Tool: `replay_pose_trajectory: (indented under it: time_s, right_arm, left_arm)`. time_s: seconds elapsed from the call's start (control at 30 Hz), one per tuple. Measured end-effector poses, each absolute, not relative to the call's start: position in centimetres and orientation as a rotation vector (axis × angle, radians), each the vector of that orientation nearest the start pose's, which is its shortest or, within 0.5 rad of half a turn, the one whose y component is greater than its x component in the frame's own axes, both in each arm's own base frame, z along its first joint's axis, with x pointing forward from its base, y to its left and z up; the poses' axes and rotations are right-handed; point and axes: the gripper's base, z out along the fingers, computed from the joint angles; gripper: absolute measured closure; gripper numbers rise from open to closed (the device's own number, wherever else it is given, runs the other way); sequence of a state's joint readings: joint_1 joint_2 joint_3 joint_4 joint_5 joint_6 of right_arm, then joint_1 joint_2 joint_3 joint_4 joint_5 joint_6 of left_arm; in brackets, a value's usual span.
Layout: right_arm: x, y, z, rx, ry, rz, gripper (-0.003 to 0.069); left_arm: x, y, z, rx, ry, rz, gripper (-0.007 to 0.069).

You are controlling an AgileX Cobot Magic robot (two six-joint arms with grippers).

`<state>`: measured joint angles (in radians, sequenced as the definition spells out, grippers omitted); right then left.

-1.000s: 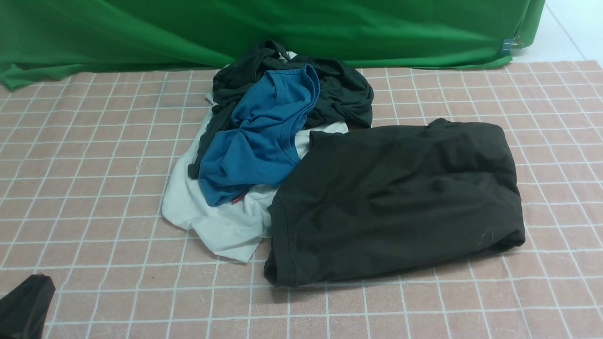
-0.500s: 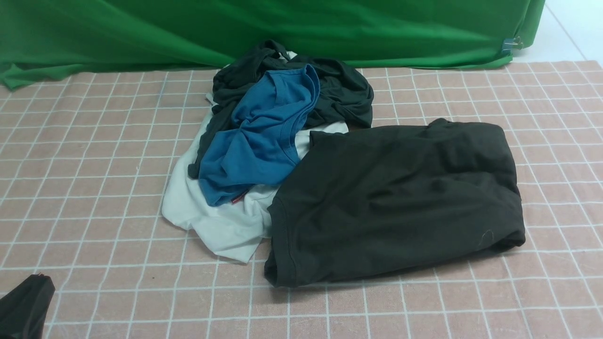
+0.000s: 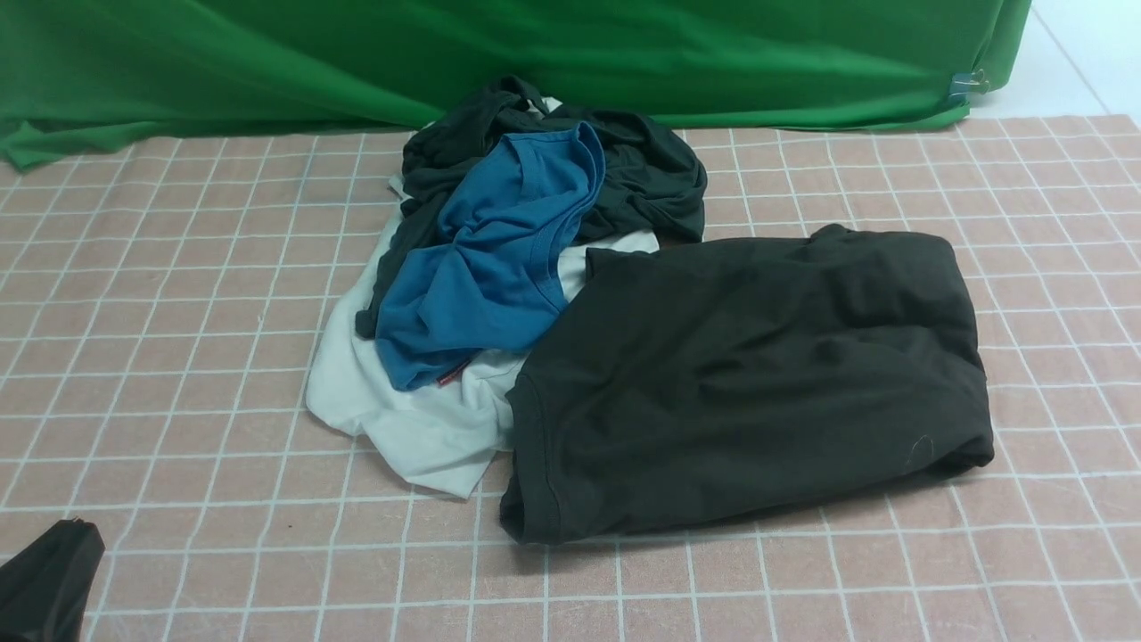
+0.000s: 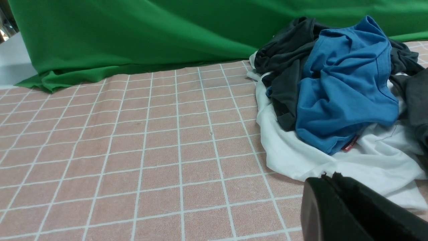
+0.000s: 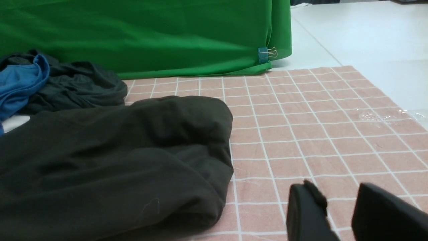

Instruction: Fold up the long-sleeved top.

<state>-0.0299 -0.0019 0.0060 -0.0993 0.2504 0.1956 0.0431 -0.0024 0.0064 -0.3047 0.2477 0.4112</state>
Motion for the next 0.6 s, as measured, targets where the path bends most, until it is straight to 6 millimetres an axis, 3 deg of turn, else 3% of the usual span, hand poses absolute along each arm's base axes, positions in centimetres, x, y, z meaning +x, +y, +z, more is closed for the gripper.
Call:
replay_pose_trajectory:
  time_s: [0.6]
  right_arm:
    - [5.52,-0.39,18.87,0.13,1.731,0.03,0.0419]
  left_arm:
    - [5.55,-0.39,18.96,0.131,1.721,0.074,0.0605]
